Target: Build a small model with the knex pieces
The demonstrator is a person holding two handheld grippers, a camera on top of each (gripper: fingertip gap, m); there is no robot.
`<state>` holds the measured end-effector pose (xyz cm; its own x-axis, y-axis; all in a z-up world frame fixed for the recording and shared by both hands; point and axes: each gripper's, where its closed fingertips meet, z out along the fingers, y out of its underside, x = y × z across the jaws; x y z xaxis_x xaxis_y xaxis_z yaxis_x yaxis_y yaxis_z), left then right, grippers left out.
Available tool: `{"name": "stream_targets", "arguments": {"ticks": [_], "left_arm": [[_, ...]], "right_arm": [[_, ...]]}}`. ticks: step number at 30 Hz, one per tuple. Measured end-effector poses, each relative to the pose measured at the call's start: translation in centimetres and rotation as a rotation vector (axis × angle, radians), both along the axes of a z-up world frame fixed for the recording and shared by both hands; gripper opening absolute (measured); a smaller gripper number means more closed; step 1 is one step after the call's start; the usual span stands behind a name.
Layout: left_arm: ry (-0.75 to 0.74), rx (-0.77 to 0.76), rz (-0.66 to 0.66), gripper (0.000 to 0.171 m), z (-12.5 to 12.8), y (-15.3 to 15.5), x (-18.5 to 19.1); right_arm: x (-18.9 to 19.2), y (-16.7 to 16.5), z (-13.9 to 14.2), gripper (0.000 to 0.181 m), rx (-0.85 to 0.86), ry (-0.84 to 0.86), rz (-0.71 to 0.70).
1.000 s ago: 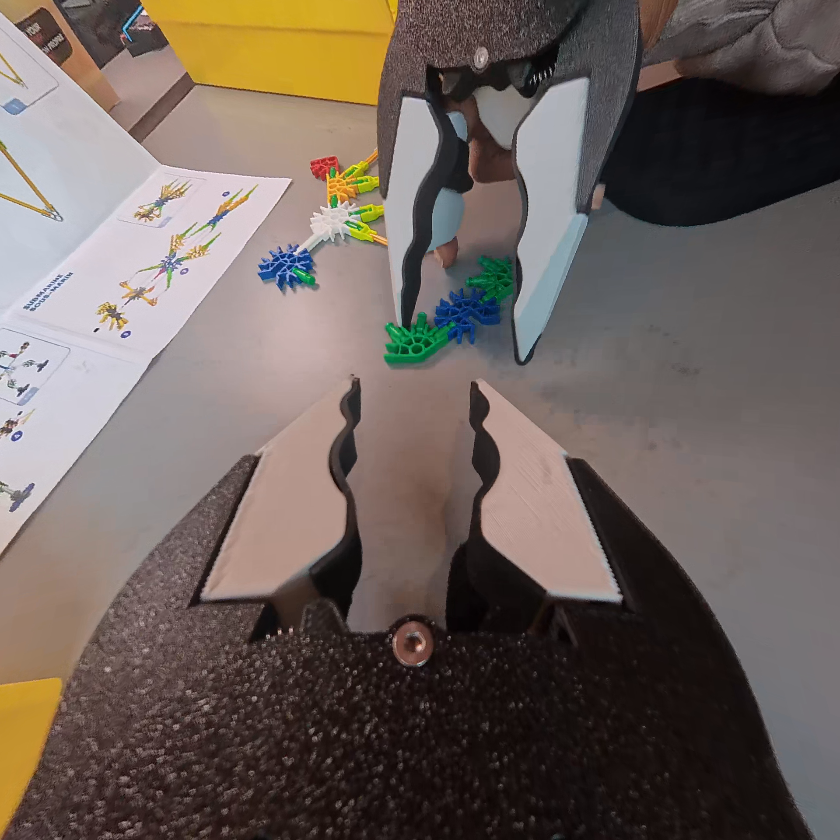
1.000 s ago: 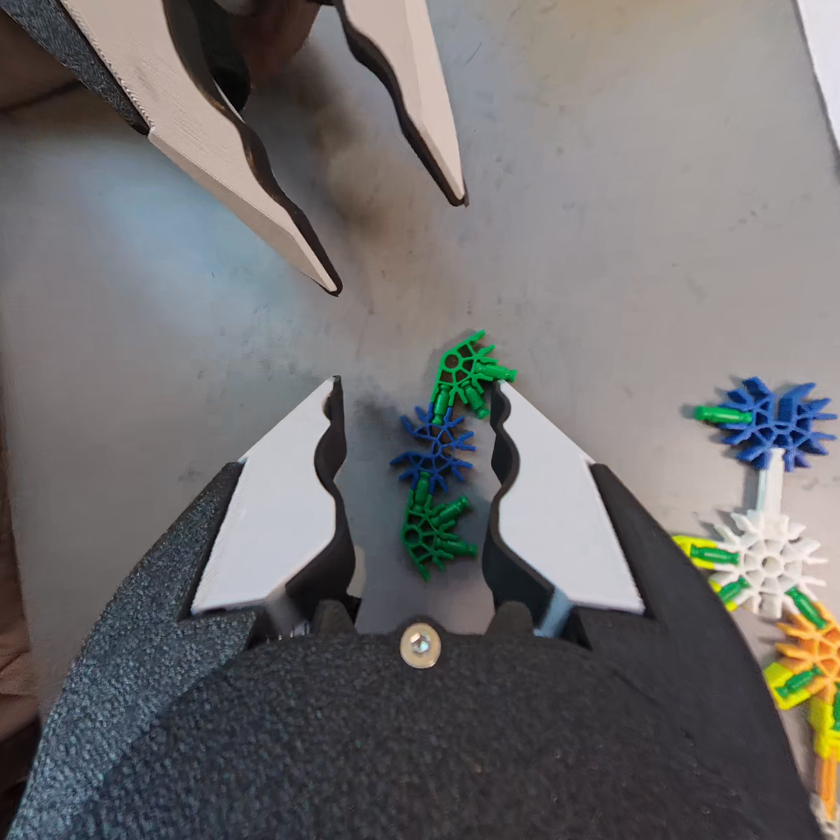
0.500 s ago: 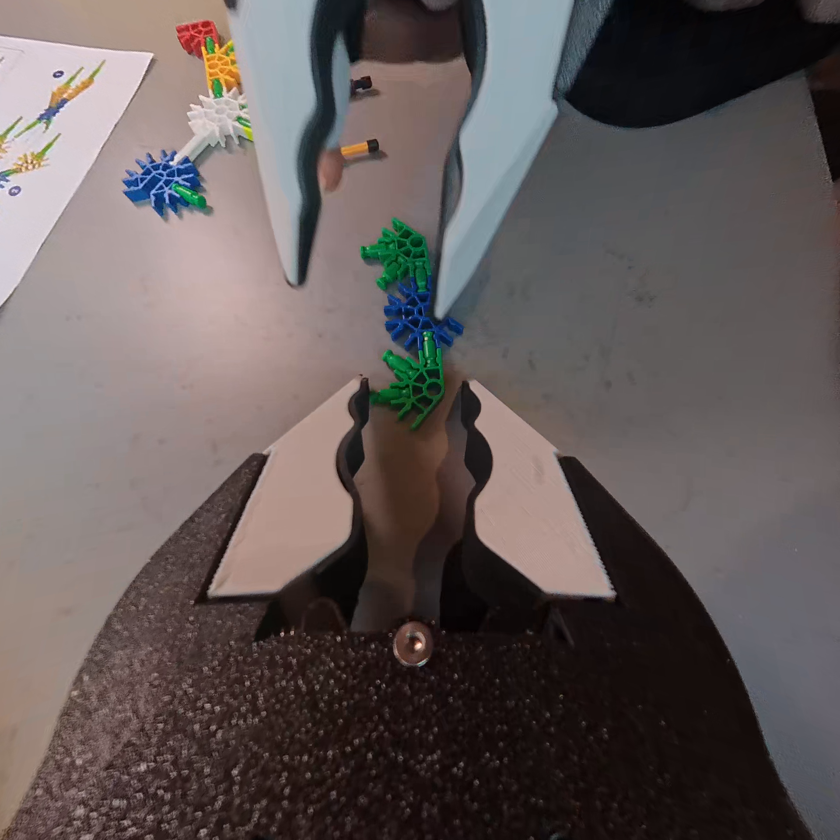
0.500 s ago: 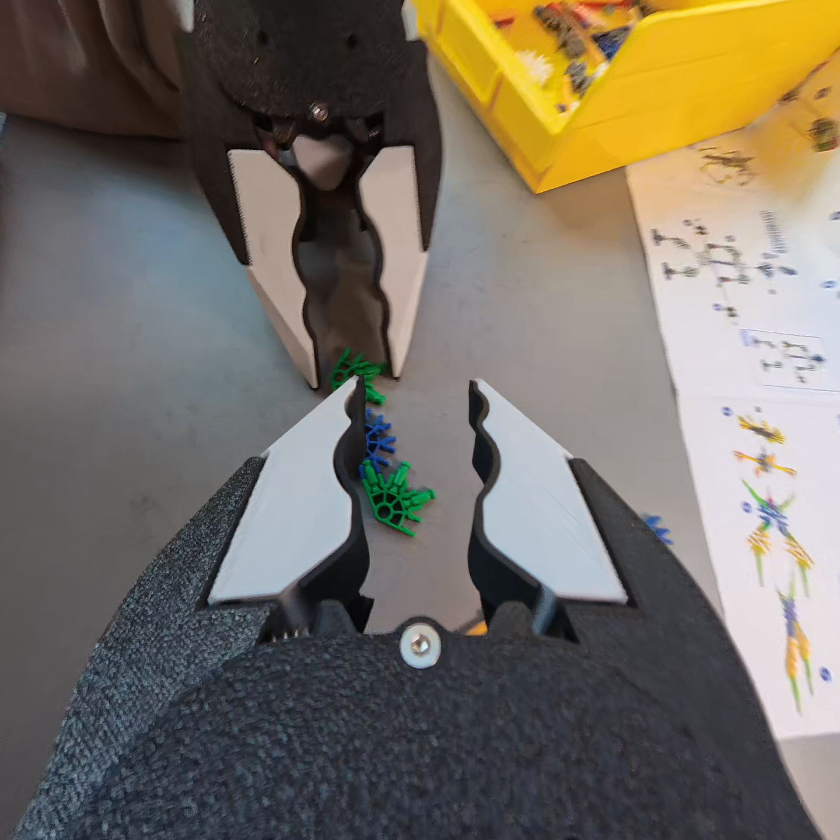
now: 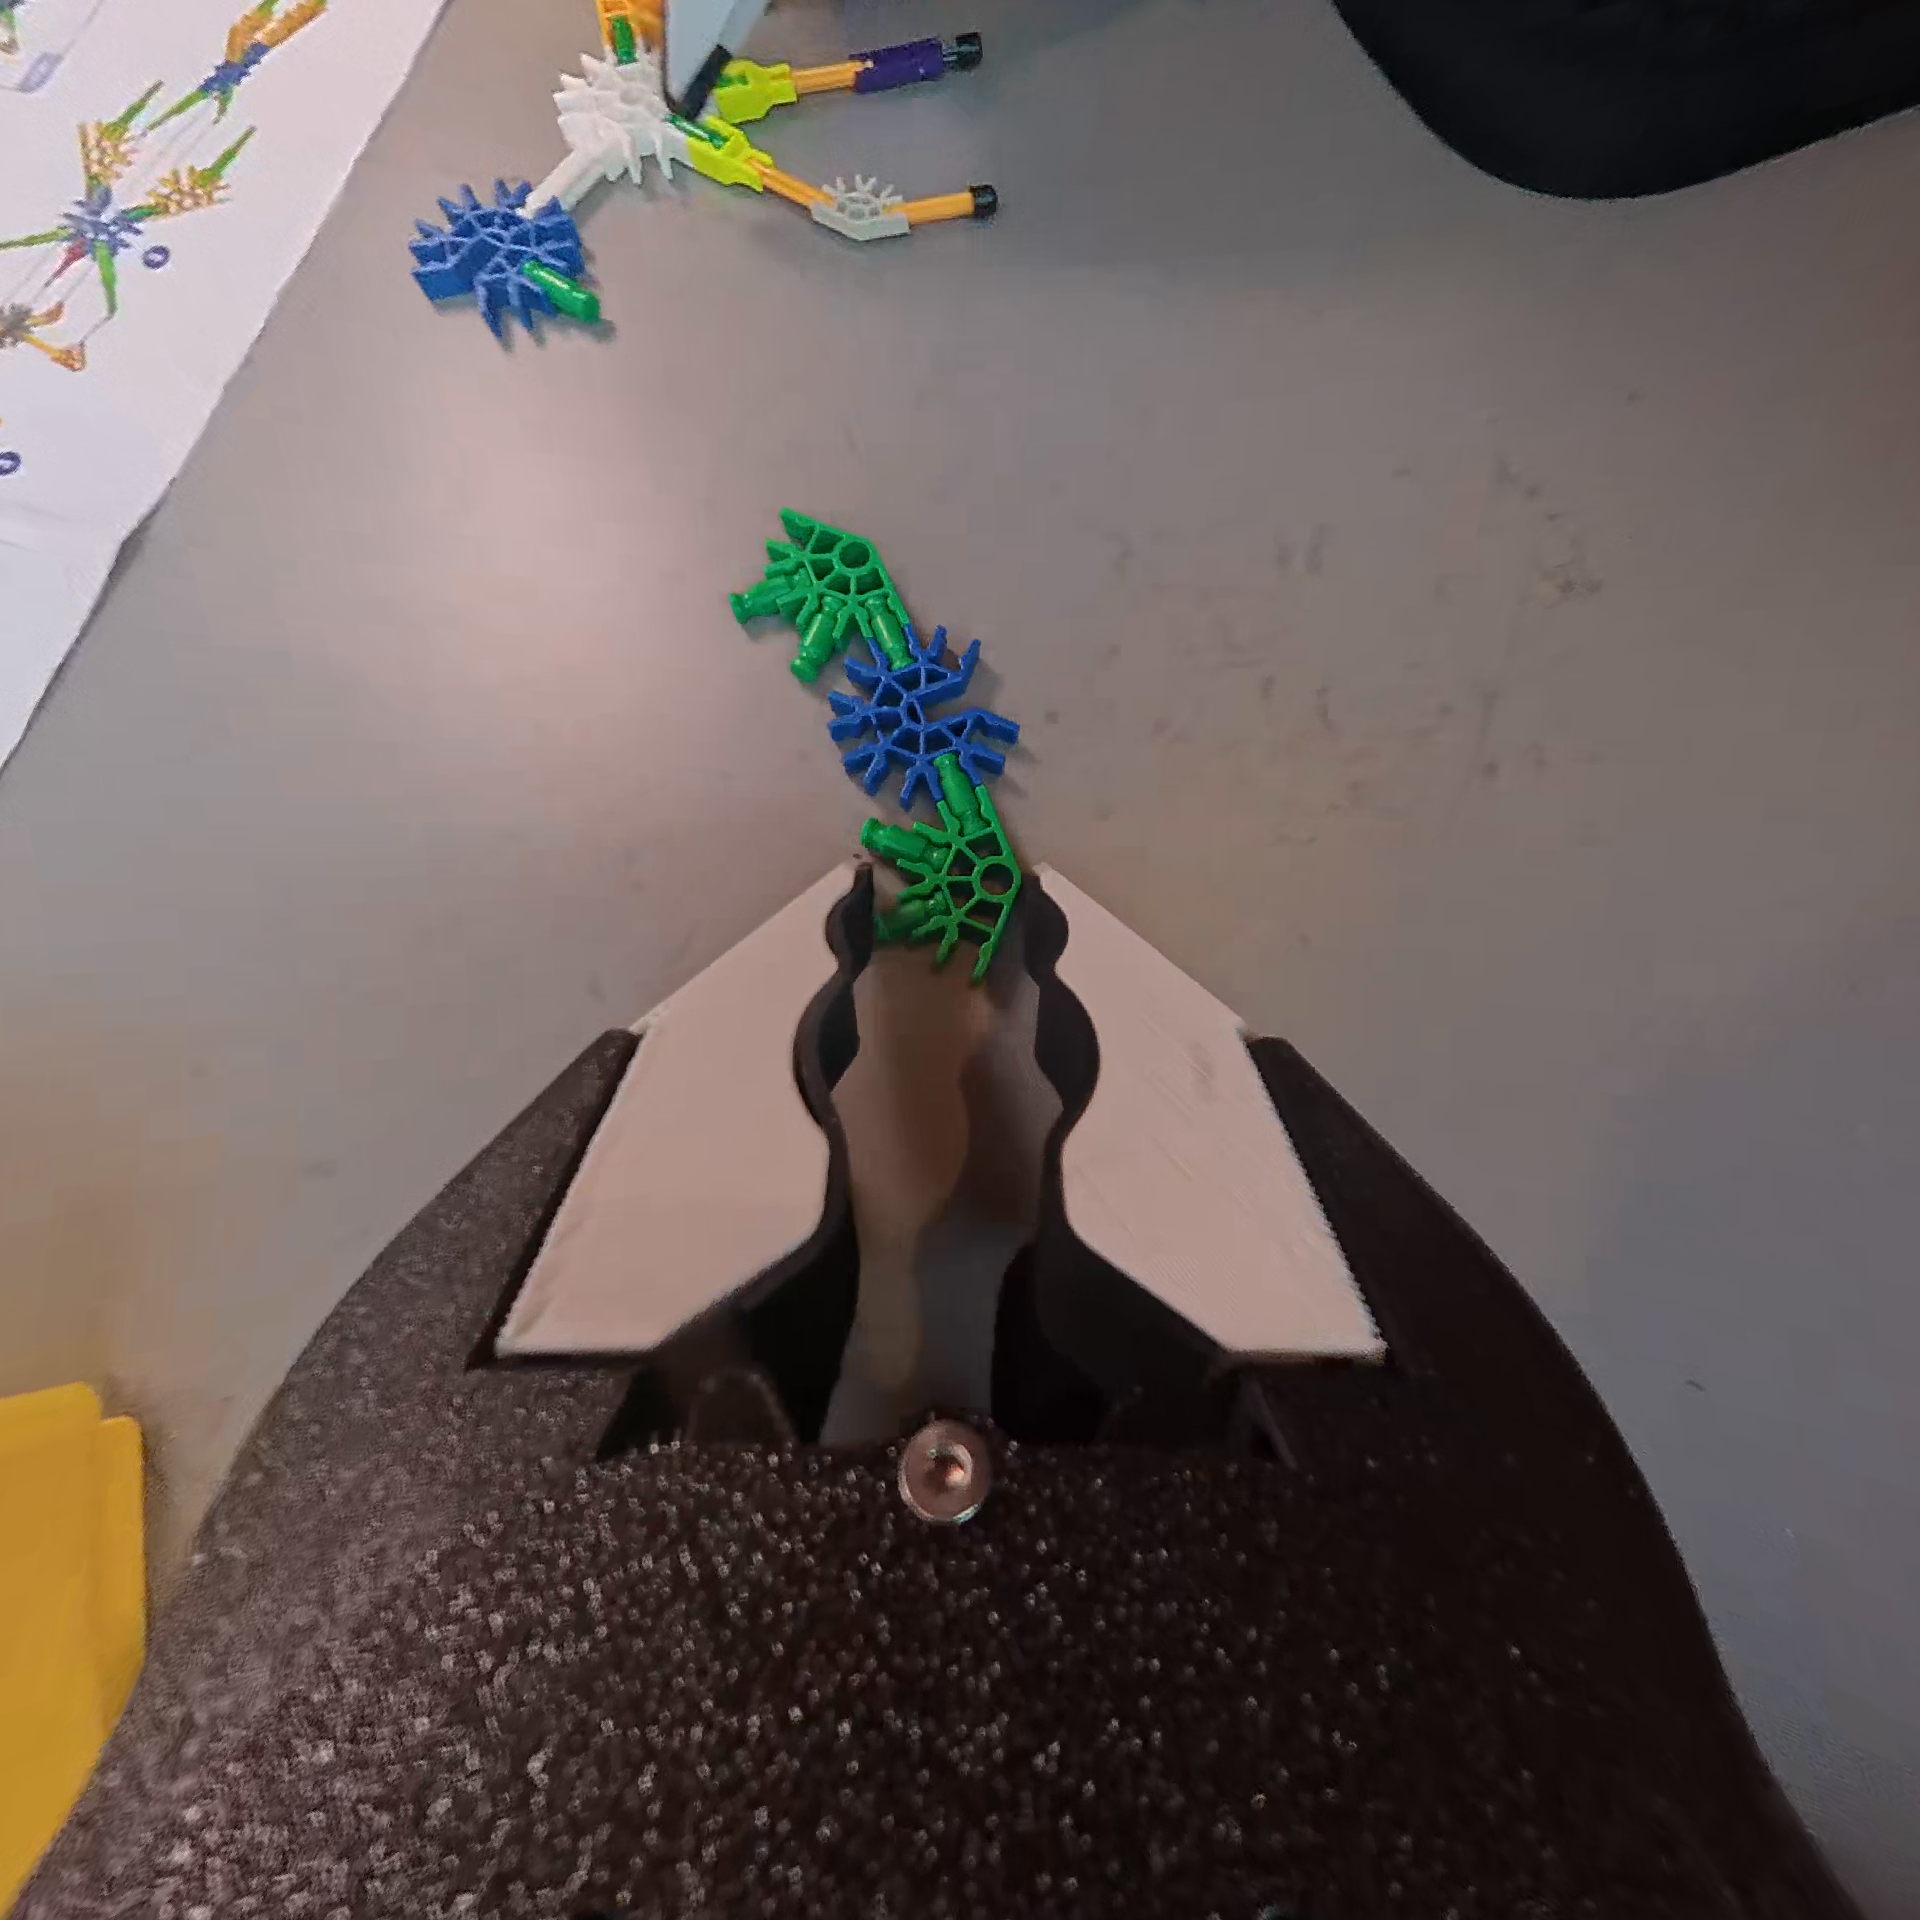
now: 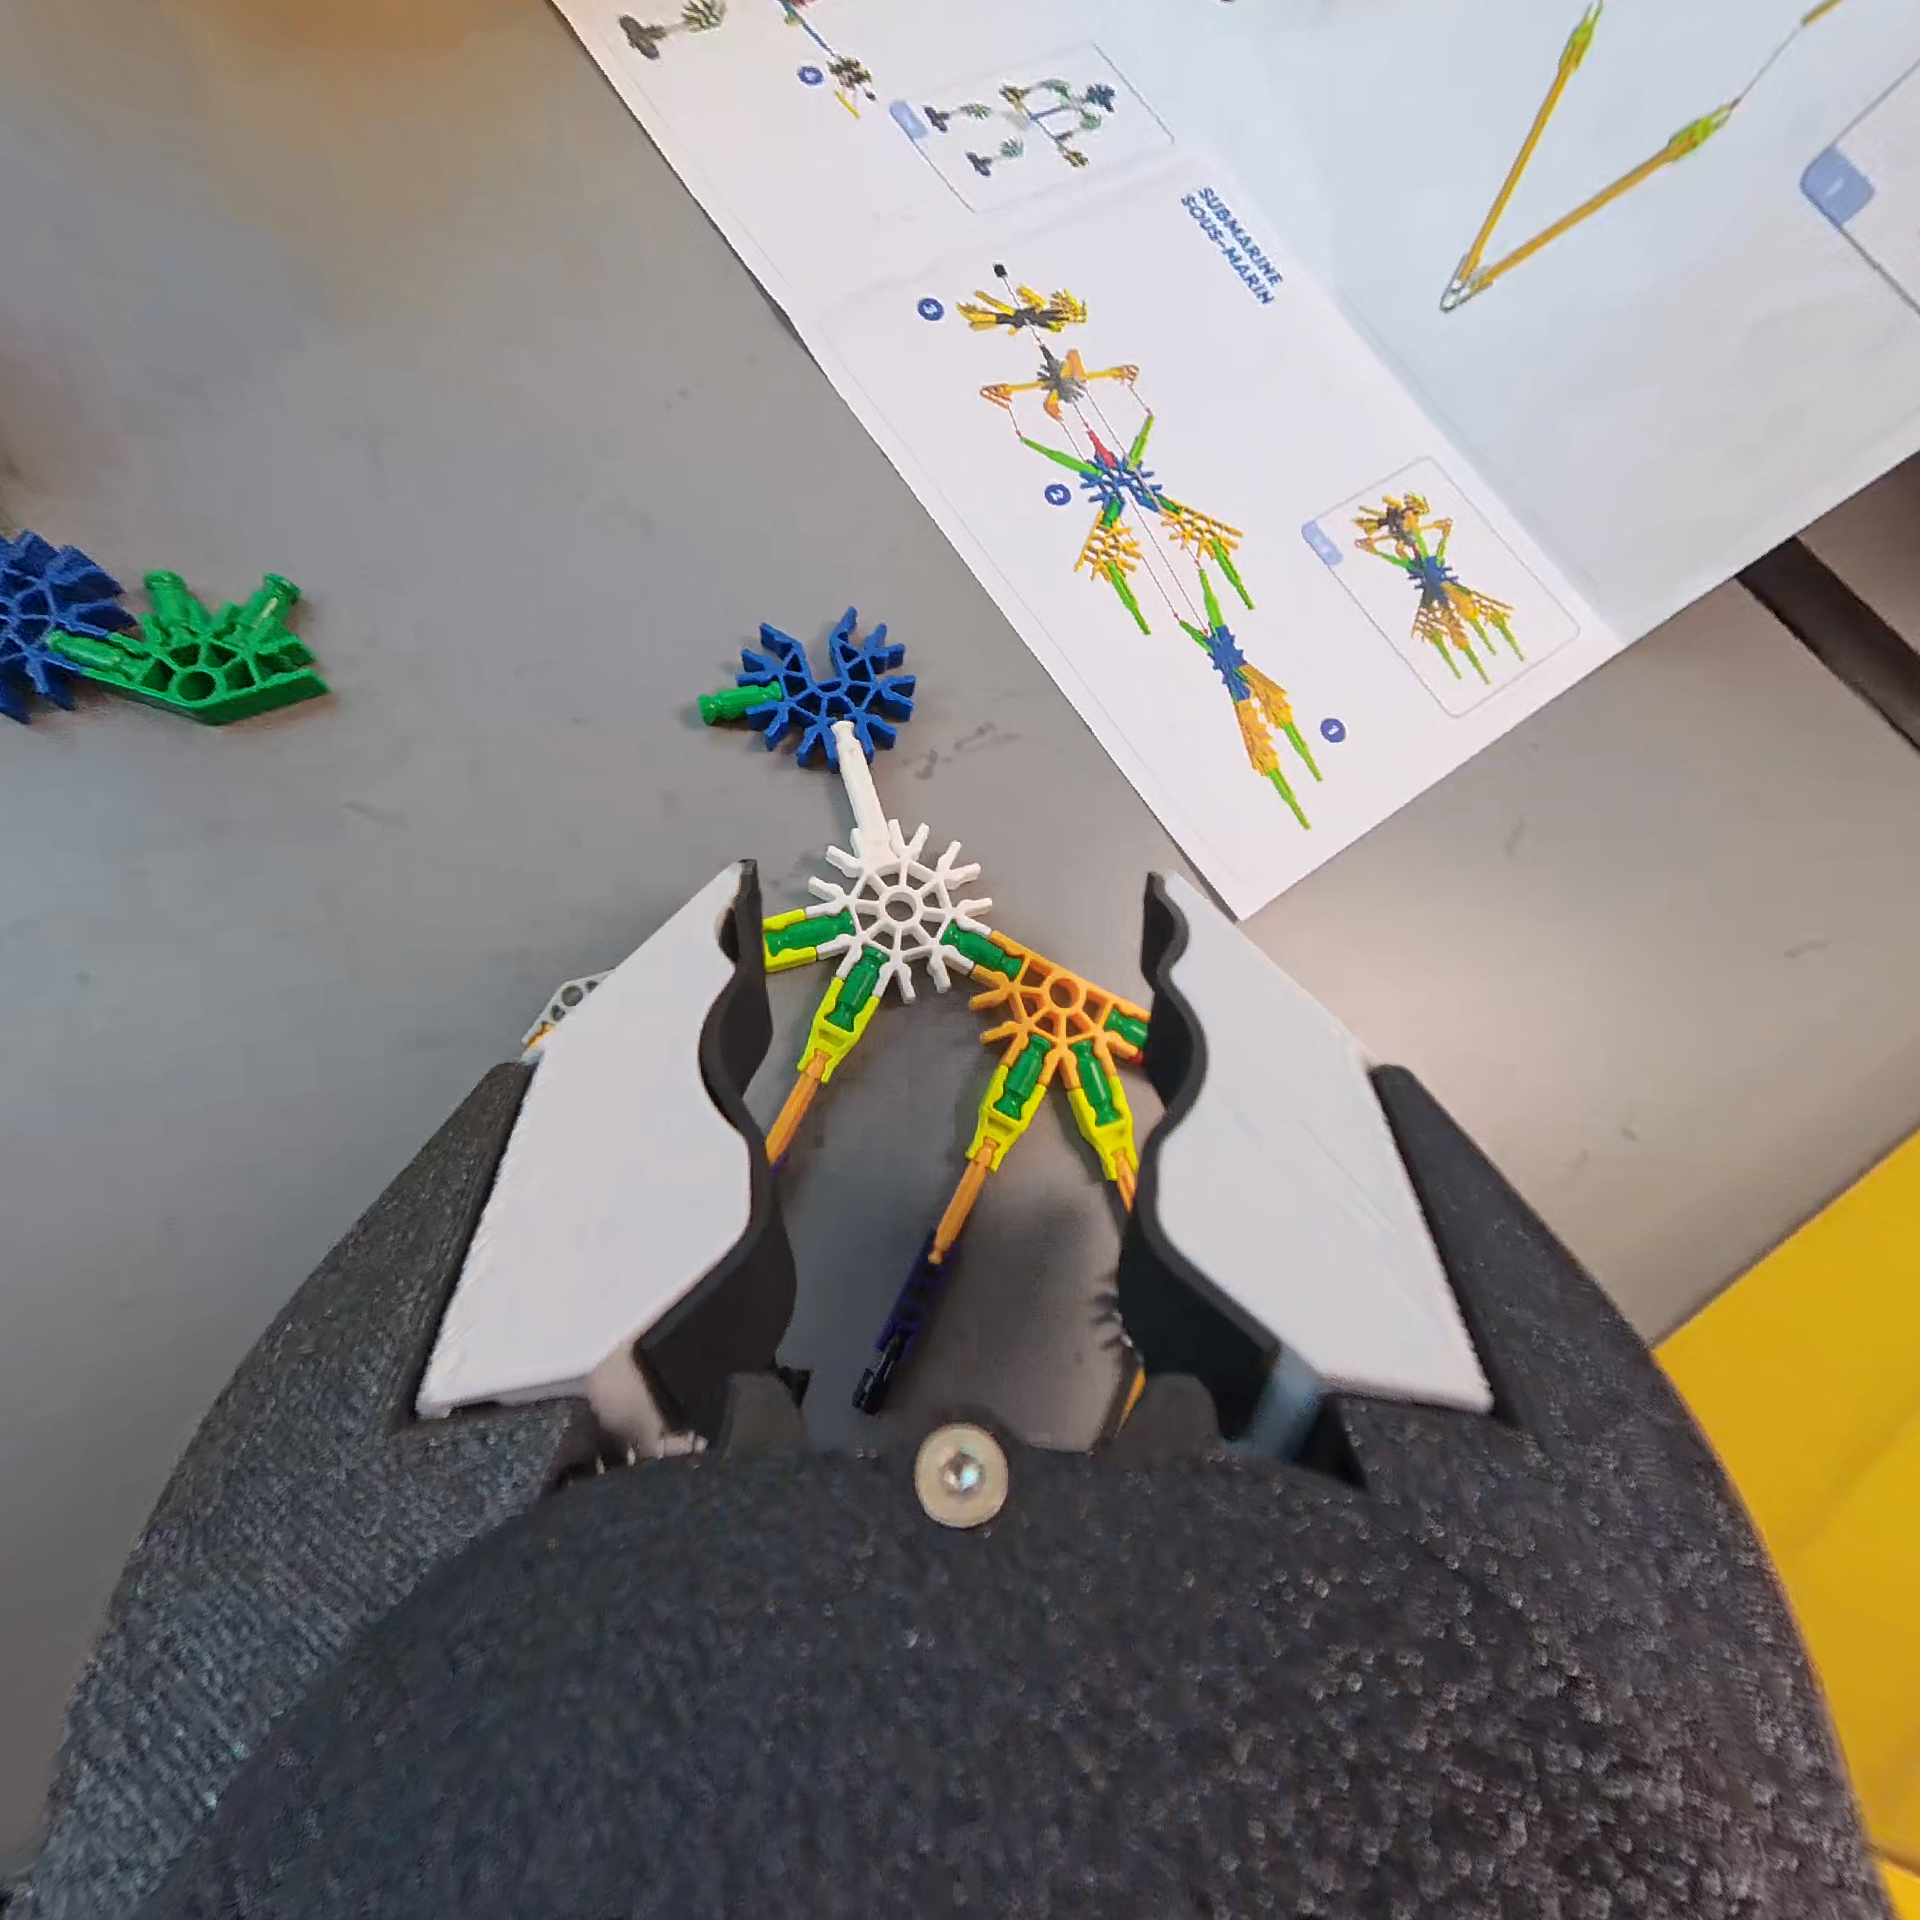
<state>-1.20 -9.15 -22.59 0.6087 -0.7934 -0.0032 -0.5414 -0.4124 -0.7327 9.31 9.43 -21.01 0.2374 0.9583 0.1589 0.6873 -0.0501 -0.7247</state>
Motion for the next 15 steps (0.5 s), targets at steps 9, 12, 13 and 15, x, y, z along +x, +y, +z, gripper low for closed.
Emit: {"name": "stream_targets", "arguments": {"ticks": [9, 12, 13, 15], "left_arm": [[-0.130, 0.044, 0.061, 0.057, 1.8, 1.3, 0.8], [-0.104, 0.040, 0.045, 0.058, 1.3, 1.0, 1.4], [-0.098, 0.039, 0.044, 0.058, 1.2, 1.0, 1.5], [-0.092, 0.038, 0.047, 0.058, 1.0, 1.1, 1.6]], "right_arm": [[1.1, 0.2, -1.7, 0.099, -0.127, -0.054, -0.094], [1.1, -0.1, -1.7, 0.096, -0.135, -0.064, -0.090], [1.1, -0.2, -1.7, 0.095, -0.139, -0.066, -0.090], [1.2, -0.5, -1.7, 0.092, -0.143, -0.071, -0.083]]}}
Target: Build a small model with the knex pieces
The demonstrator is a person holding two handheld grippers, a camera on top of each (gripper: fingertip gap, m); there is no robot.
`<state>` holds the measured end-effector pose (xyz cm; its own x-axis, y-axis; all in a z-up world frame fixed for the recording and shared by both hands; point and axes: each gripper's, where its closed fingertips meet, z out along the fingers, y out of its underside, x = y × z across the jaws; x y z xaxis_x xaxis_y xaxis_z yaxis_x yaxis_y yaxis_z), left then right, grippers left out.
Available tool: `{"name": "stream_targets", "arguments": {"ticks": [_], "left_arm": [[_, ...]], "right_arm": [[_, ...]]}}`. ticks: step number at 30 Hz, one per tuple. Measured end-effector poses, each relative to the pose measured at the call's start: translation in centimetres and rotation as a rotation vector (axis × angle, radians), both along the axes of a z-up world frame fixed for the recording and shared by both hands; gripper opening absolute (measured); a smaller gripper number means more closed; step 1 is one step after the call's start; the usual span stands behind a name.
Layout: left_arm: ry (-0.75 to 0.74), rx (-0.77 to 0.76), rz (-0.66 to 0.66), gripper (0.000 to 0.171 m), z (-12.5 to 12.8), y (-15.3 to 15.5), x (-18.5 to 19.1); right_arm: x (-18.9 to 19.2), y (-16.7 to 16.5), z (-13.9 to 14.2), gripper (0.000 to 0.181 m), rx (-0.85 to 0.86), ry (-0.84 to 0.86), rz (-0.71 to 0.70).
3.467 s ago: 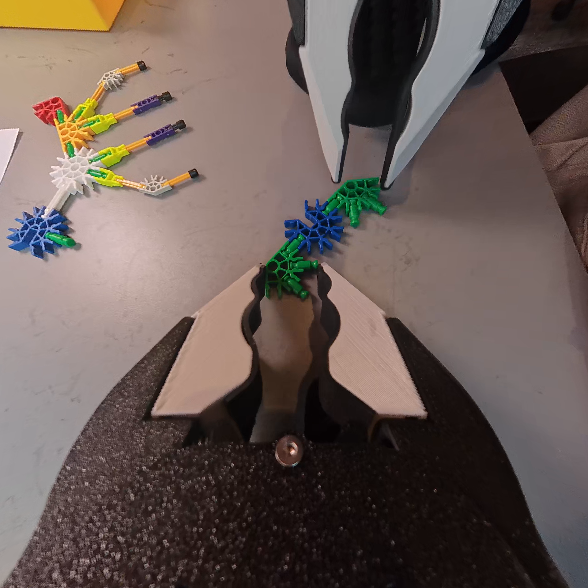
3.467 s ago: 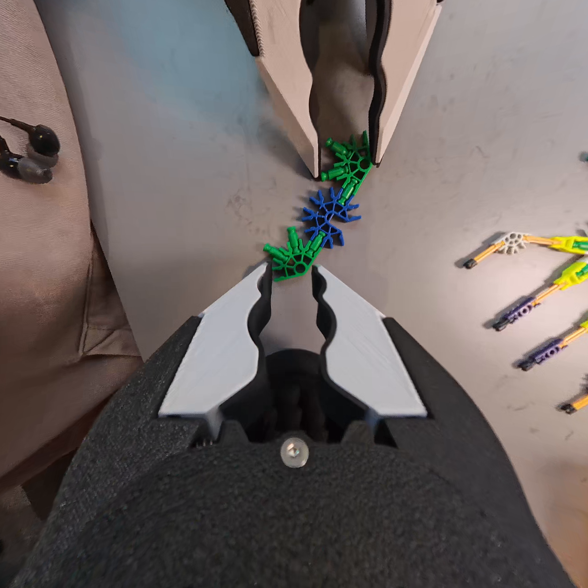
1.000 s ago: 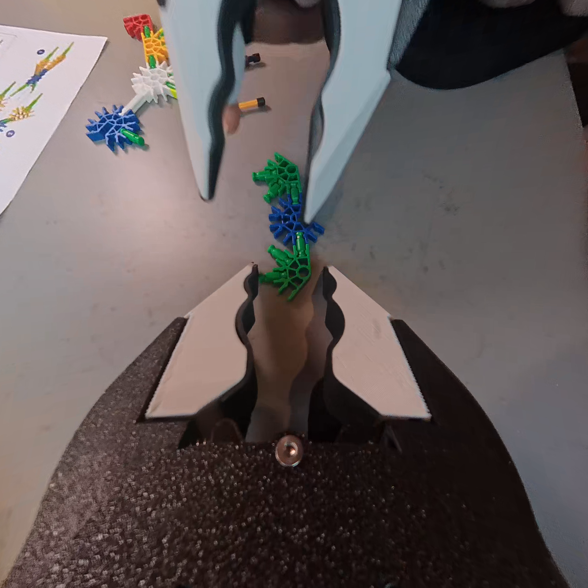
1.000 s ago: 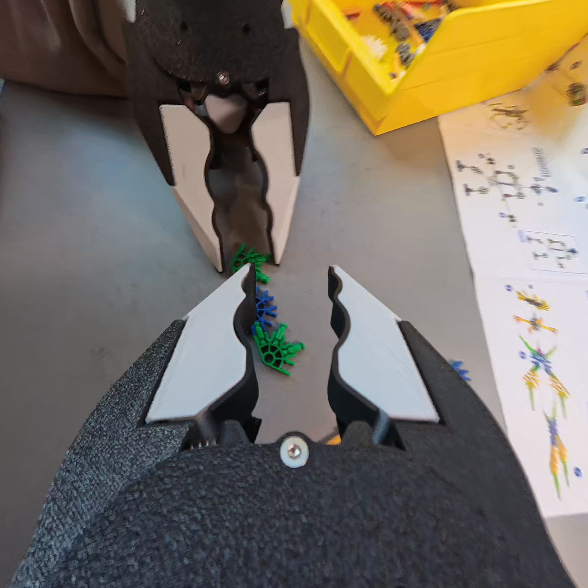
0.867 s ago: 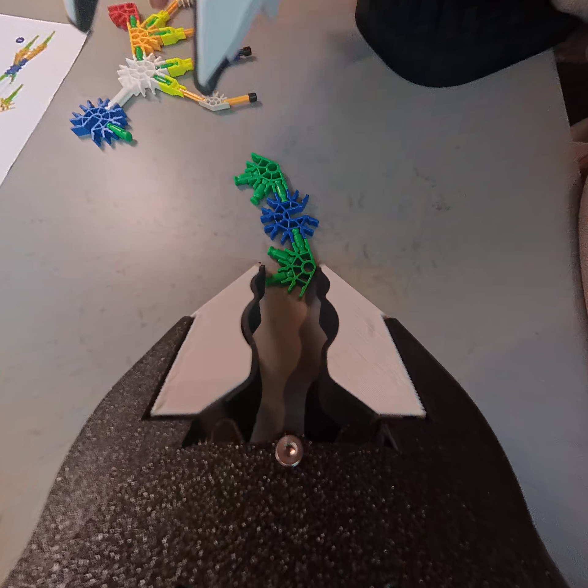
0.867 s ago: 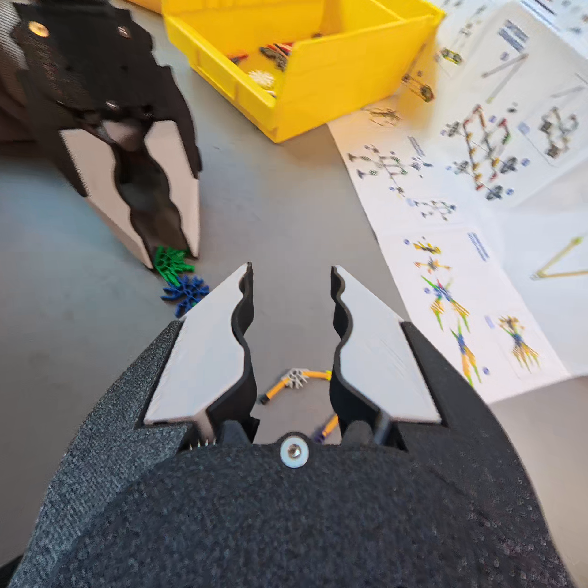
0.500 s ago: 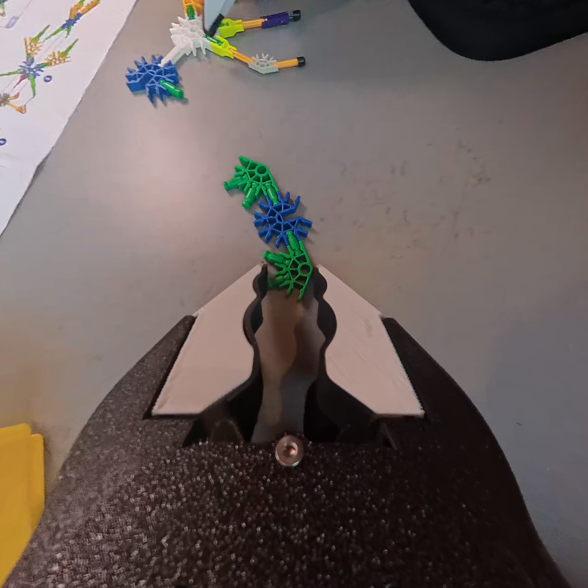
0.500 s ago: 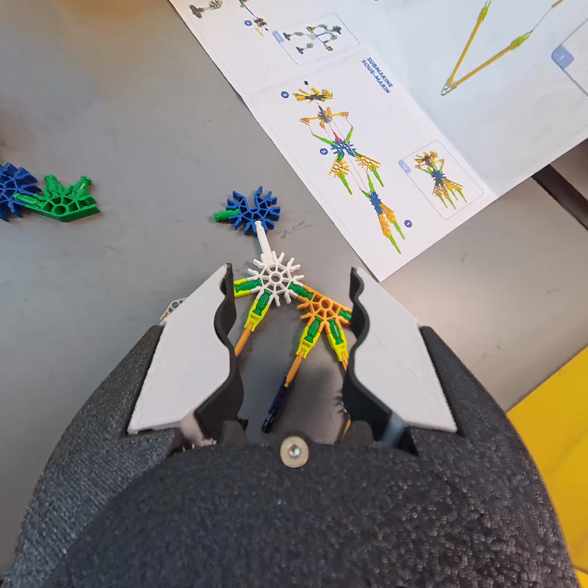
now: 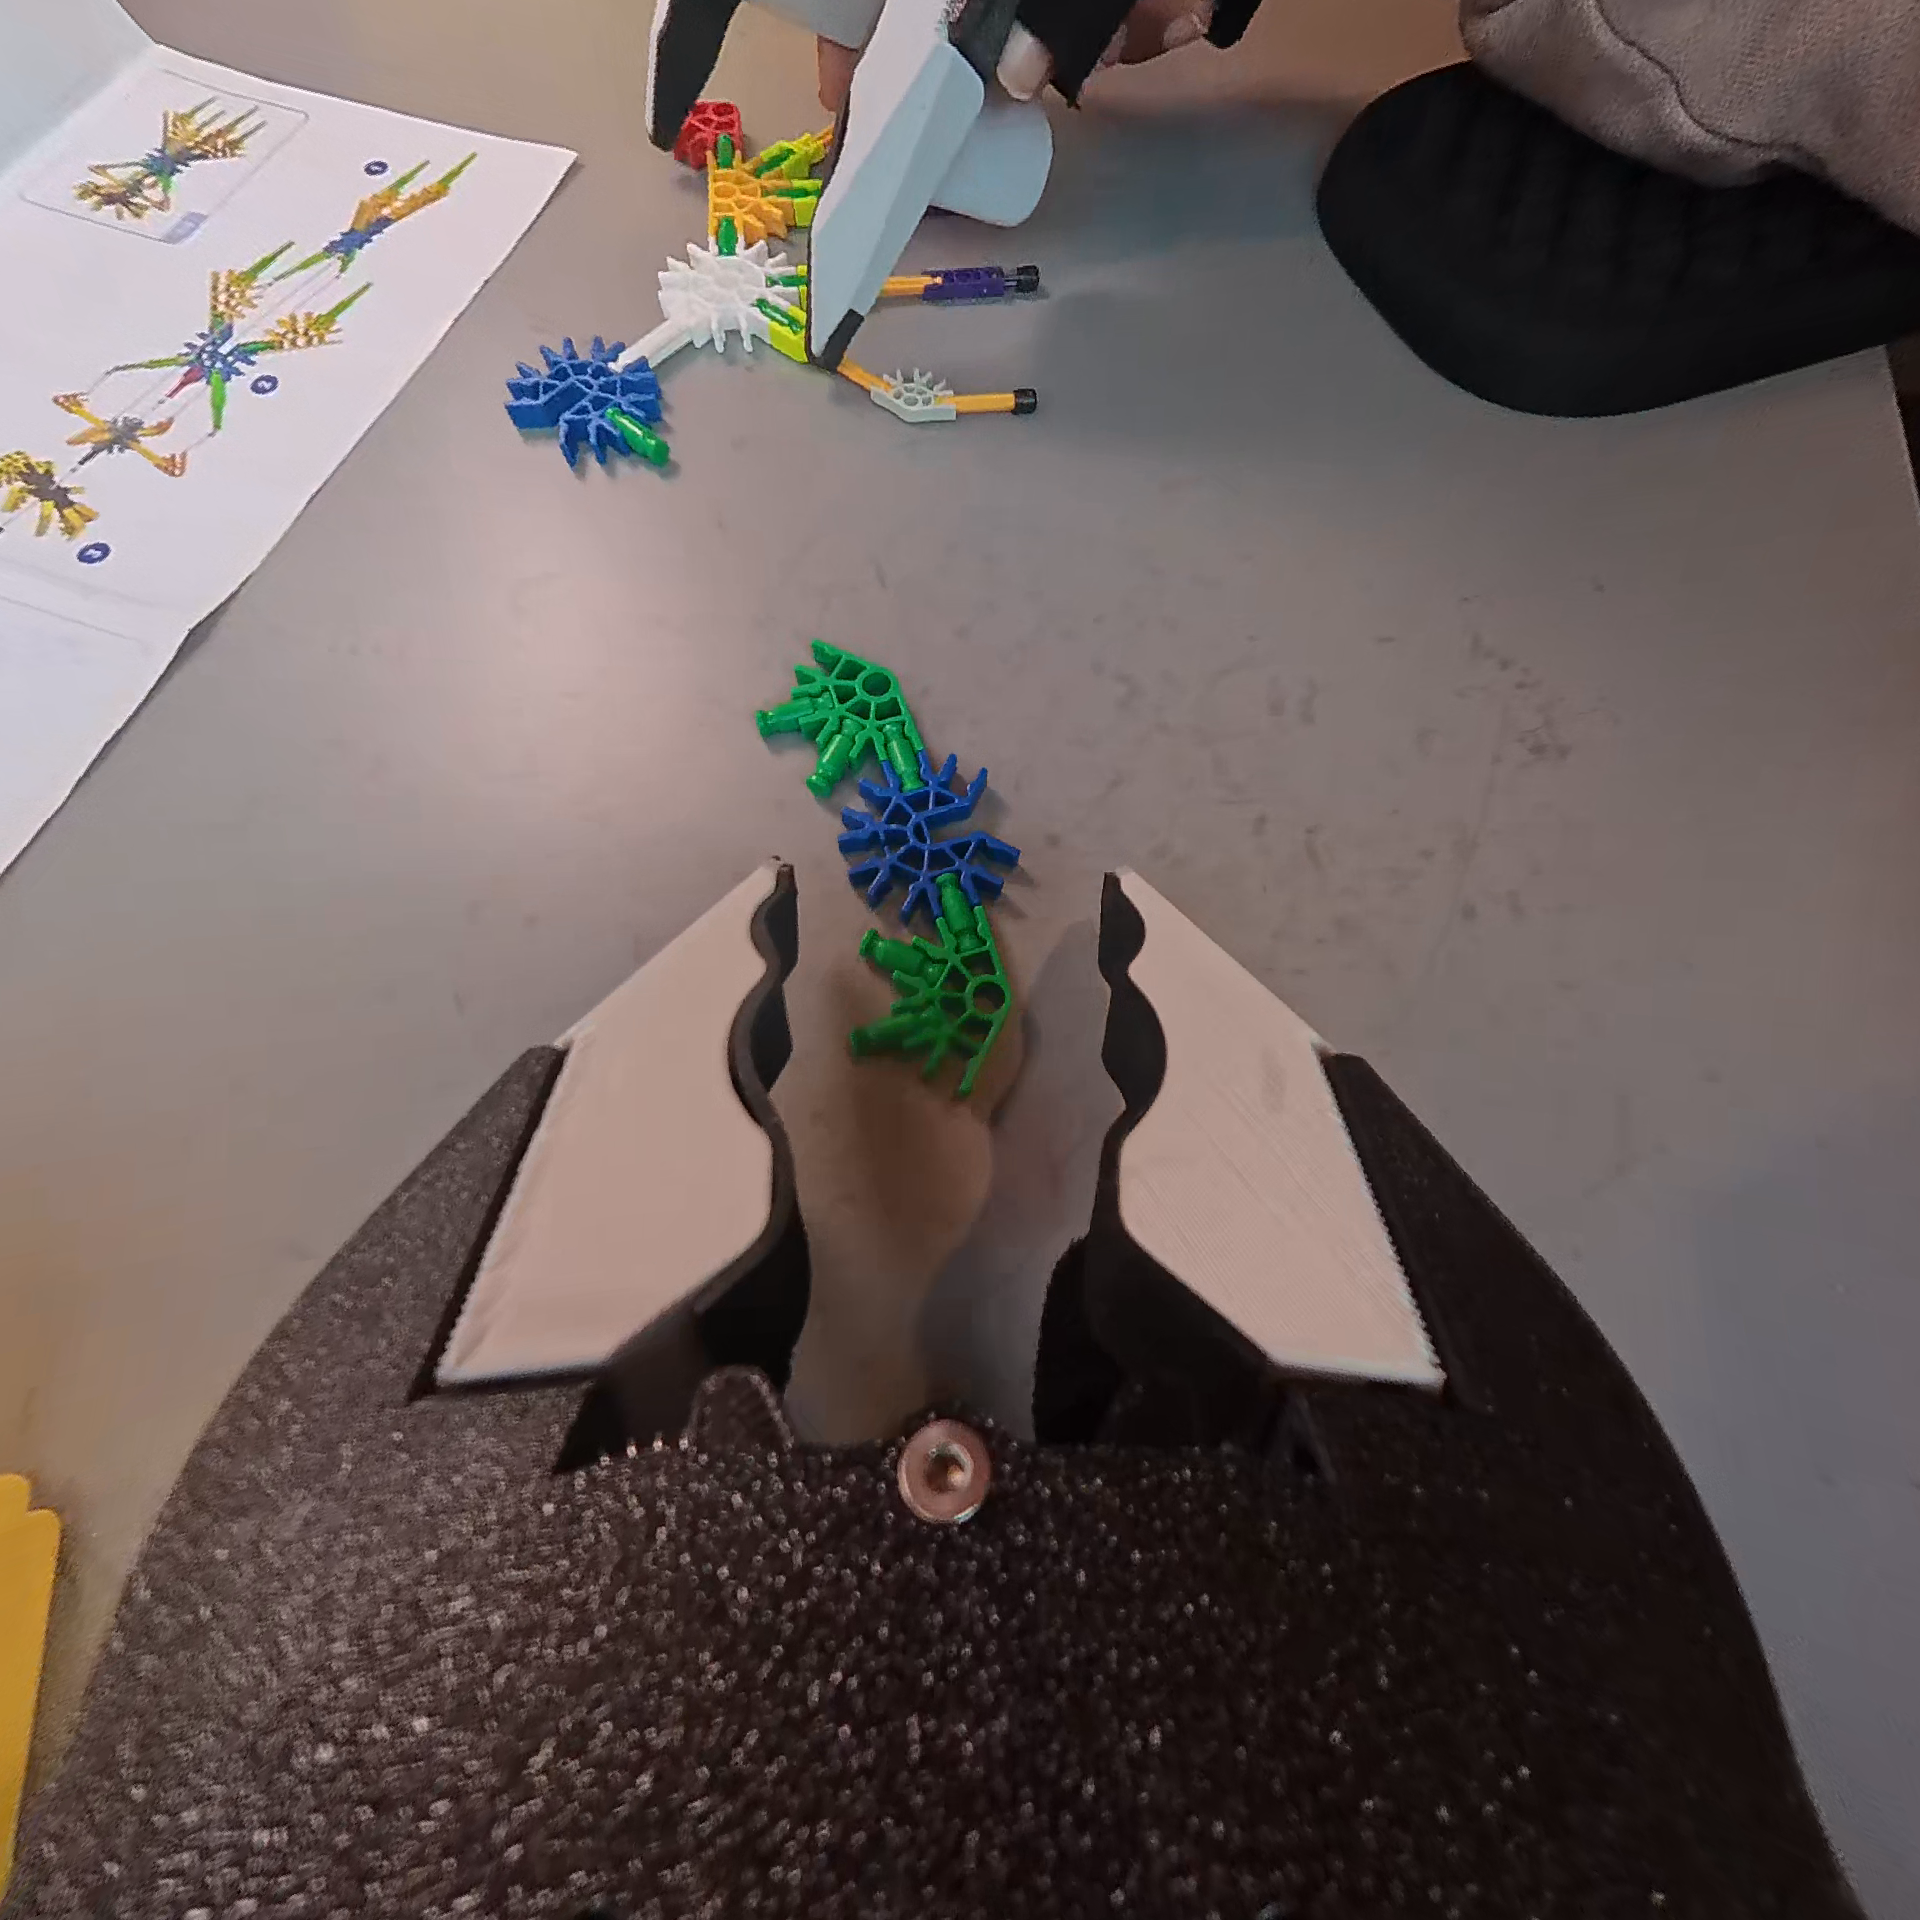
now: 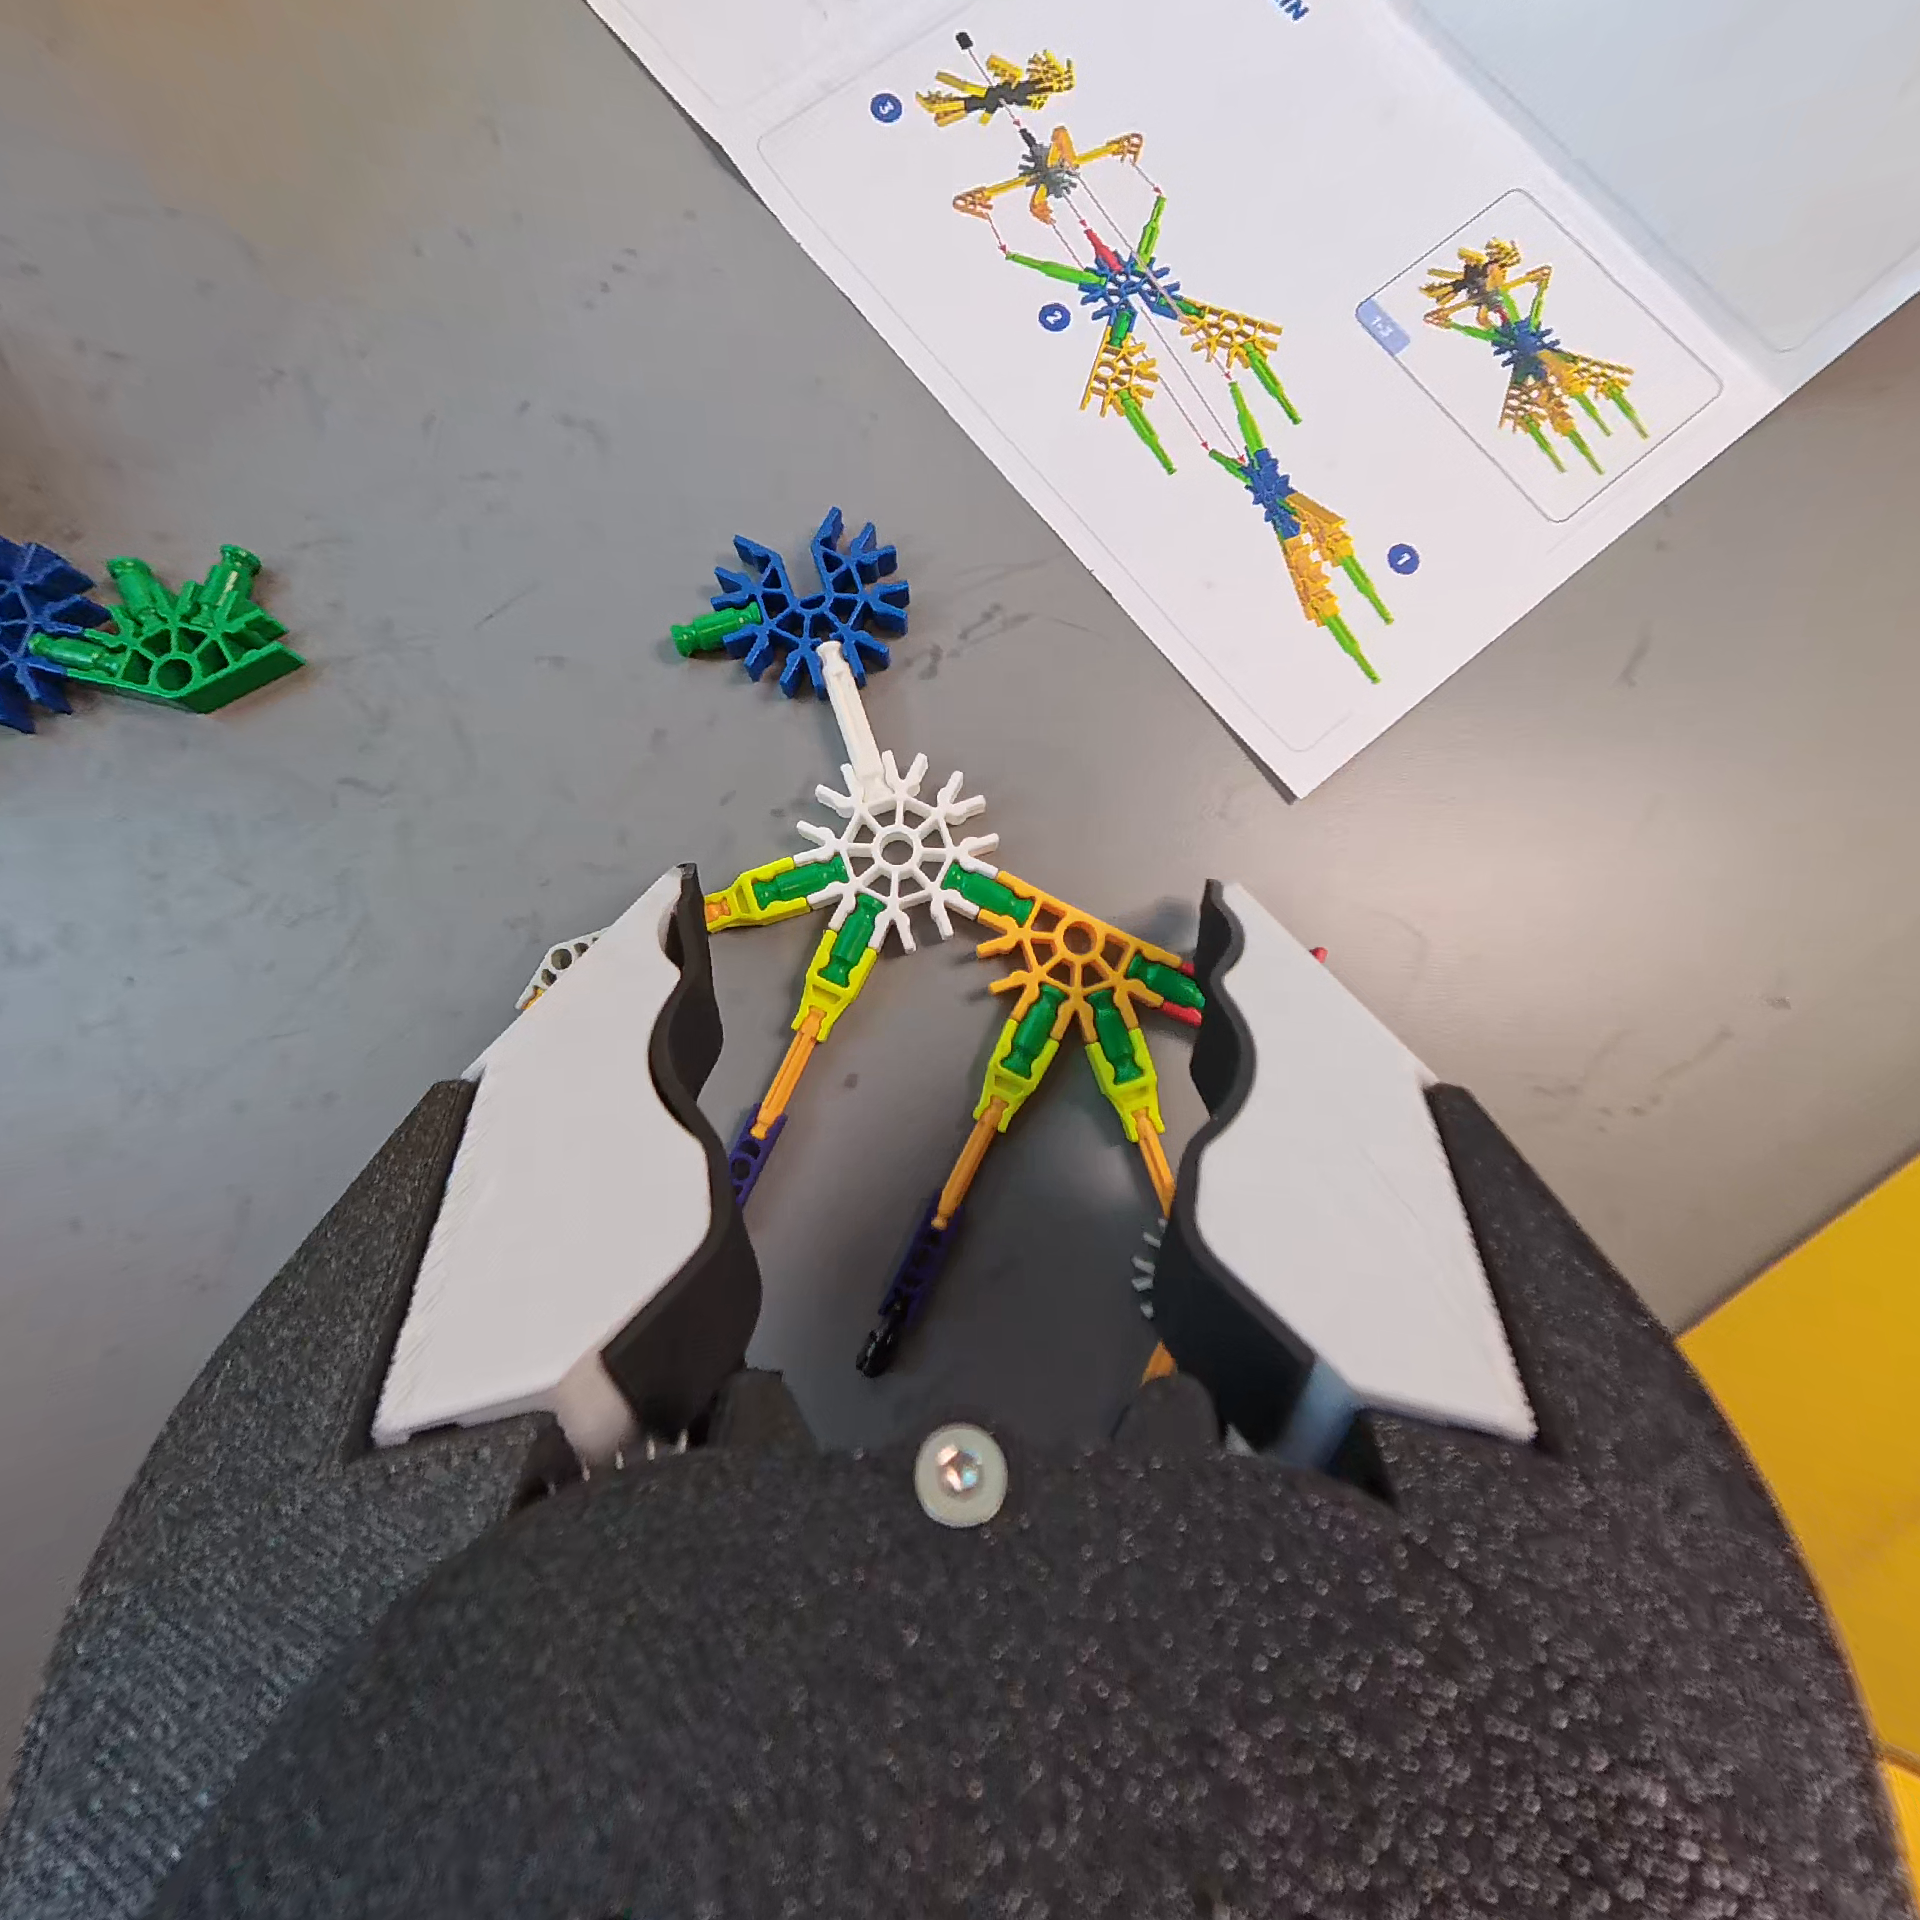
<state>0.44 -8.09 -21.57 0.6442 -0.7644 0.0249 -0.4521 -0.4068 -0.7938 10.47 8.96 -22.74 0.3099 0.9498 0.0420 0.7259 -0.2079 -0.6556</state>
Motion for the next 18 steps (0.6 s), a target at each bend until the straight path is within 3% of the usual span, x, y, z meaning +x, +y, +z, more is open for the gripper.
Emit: {"name": "stream_targets", "arguments": {"ticks": [8, 18], "left_arm": [[0.031, -0.013, 0.063, 0.054, -0.8, 0.8, 0.4], [0.059, -0.031, 0.045, 0.032, -1.3, 0.3, 0.8]], "right_arm": [[-0.3, -1.7, 0.2, 0.064, 0.019, -0.043, 0.066], [-0.5, -2.5, -0.1, 0.057, 0.005, -0.059, 0.094]]}}
